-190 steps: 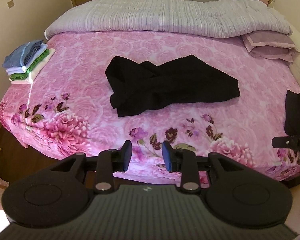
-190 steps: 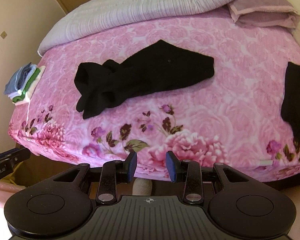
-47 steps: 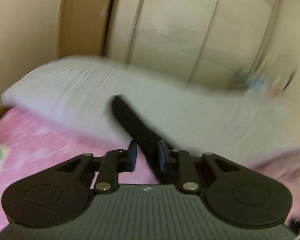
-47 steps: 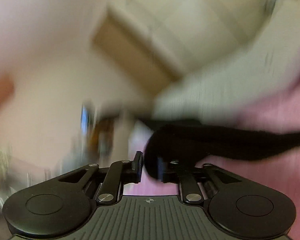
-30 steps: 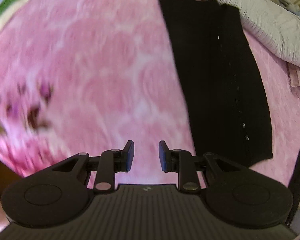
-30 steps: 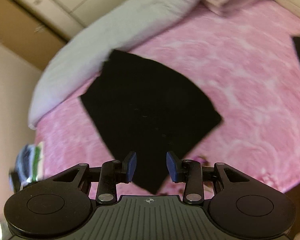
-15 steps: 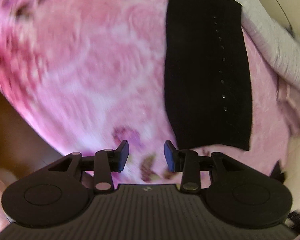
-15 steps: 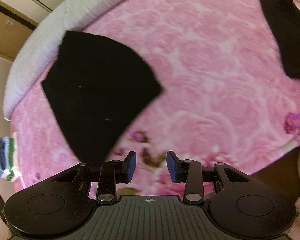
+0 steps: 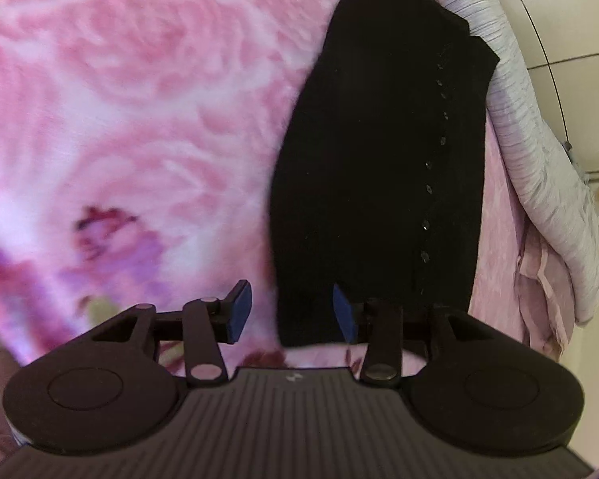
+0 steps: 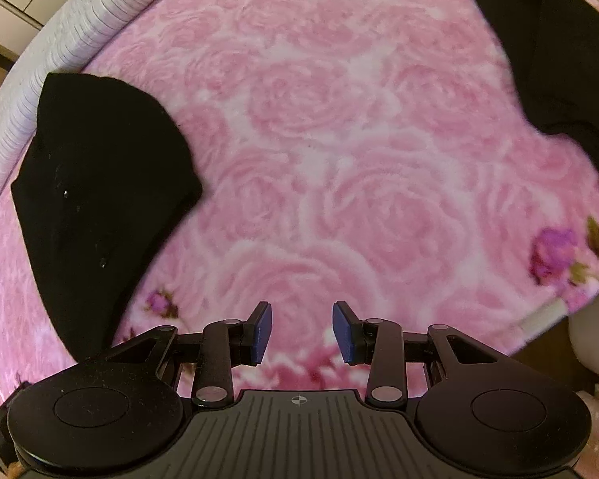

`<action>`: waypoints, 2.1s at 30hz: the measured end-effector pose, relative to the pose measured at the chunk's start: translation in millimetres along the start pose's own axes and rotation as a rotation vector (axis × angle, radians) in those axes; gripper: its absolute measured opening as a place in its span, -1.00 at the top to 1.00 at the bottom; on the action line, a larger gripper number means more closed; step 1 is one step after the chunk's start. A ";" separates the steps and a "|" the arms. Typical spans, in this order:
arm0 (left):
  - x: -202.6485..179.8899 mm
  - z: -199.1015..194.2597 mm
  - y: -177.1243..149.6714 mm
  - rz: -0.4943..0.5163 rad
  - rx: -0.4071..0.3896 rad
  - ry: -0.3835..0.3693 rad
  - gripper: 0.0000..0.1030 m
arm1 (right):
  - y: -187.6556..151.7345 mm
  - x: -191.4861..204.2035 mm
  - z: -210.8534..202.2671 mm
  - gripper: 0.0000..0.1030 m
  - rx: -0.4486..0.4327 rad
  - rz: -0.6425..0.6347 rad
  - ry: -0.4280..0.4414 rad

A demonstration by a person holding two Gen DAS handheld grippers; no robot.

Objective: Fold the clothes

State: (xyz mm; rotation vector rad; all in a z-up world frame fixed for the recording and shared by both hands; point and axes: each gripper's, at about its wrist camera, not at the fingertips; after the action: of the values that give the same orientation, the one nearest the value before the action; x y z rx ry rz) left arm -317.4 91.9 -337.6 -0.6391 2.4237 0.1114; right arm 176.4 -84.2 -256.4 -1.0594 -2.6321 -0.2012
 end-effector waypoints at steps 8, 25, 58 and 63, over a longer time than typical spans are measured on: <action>-21.7 -17.6 -6.4 0.185 -0.102 -0.025 0.88 | 9.5 10.2 35.0 0.27 0.002 -0.012 0.028; 53.3 -106.3 43.5 0.225 -0.132 0.012 0.45 | 11.8 43.2 97.1 0.12 0.006 -0.032 0.309; 112.4 -58.1 39.2 0.107 -0.018 -0.110 0.67 | -20.7 48.1 144.8 0.25 0.115 0.008 0.498; 97.0 -57.6 40.9 0.178 -0.025 -0.089 0.86 | -12.4 58.8 158.5 0.80 0.127 0.000 0.513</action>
State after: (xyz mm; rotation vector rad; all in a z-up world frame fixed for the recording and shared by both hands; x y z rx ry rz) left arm -435.3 74.2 -351.7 -0.4189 2.3927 0.2384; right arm 92.7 -17.1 -387.7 -0.8322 -2.1527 -0.2625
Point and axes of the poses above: each gripper's, at about its wrist camera, not at the fingertips, and z roughly the way its jaws point, x to its left, y to its top, and after that the axes turned 8 degrees about x, right-handed
